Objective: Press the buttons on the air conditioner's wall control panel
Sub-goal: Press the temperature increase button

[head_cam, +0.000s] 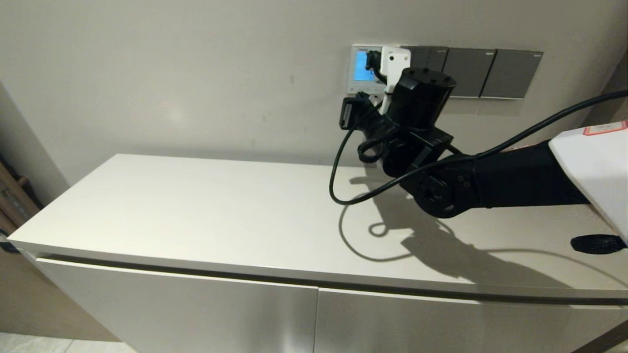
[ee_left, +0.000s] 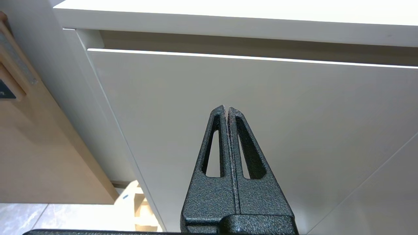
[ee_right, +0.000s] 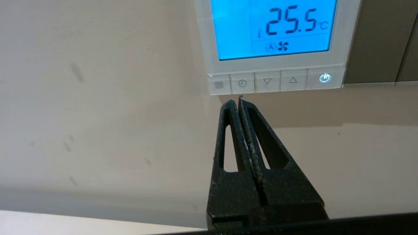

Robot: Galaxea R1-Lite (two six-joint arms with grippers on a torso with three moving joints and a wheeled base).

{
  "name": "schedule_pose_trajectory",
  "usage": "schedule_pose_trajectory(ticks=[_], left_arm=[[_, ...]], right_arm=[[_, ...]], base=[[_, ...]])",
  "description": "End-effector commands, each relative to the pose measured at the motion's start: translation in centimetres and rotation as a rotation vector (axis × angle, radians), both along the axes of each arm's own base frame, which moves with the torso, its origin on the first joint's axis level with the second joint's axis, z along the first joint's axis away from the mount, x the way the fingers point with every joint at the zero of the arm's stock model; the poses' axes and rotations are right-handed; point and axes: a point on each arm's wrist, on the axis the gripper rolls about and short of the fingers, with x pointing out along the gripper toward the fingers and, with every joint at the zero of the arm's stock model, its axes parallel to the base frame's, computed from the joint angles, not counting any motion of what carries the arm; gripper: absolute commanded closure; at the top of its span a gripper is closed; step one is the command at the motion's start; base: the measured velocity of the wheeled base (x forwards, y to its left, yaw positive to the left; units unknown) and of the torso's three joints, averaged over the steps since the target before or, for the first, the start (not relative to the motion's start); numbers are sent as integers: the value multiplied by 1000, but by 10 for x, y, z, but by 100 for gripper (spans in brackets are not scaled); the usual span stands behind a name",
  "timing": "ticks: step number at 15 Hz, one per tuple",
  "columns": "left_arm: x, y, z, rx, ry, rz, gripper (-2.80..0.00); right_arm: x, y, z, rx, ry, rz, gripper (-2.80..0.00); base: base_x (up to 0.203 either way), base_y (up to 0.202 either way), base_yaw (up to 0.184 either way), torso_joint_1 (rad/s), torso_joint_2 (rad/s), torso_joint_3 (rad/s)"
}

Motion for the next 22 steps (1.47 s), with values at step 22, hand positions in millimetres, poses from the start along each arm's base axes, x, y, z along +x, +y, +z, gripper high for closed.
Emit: schedule_pose_trajectory(ticks=[22], left_arm=[[0,0,0,0,1,0,0]], right_arm=[[6,22,-2,20,-65,-26,0]], base=[[0,0,0,0,0,0]])
